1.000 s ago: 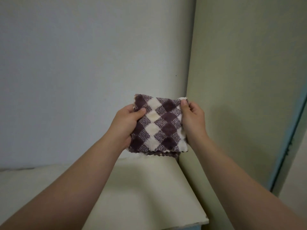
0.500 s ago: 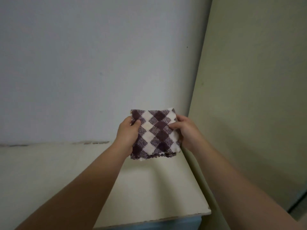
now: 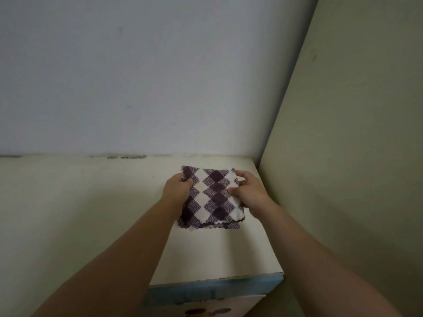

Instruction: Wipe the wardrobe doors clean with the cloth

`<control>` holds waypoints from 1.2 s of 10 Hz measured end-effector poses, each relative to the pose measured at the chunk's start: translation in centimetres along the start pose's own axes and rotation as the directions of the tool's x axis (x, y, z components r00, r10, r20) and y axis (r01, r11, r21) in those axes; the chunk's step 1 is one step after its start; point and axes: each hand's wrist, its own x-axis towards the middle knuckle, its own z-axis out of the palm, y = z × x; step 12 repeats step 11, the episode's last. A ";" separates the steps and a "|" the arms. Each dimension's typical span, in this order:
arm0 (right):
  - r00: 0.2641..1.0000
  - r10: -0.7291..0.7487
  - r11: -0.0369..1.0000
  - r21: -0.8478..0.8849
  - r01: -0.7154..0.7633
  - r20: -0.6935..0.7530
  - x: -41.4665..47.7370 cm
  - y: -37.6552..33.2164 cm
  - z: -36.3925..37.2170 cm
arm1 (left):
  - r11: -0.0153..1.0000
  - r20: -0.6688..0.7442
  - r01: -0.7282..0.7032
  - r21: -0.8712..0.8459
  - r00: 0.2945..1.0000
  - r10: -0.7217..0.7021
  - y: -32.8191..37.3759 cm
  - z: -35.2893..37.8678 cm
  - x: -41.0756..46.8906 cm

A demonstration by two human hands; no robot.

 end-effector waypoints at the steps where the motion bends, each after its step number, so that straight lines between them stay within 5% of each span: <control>1: 0.999 0.051 0.997 -0.050 -0.051 0.008 0.6 2.7 0.7 | 0.998 -0.012 0.049 0.033 0.999 -0.048 -2.6 0.2 0.8; 4: 0.998 0.004 0.979 -0.201 -0.017 -0.066 2.6 6.5 1.4 | 0.993 -0.063 0.079 0.084 0.995 -0.074 -6.9 0.9 2.7; 7: 0.987 -0.080 0.939 -0.344 0.029 -0.136 3.6 8.7 2.6 | 0.810 -0.154 -0.031 0.585 0.977 0.149 -9.6 0.8 4.2; 8: 0.985 -0.115 0.890 -0.454 0.043 -0.131 3.3 9.2 3.0 | 0.724 -0.146 -0.037 0.689 0.971 0.189 -10.1 0.9 4.4; 10: 0.988 -0.124 0.621 -0.784 0.008 -0.087 2.7 9.2 3.2 | 0.557 -0.178 0.024 0.830 0.958 0.224 -10.5 1.2 3.9; 12: 0.984 -0.124 0.590 -0.807 -0.032 -0.130 2.6 8.8 2.7 | 0.589 -0.227 0.001 0.808 0.923 0.310 -10.1 1.1 3.6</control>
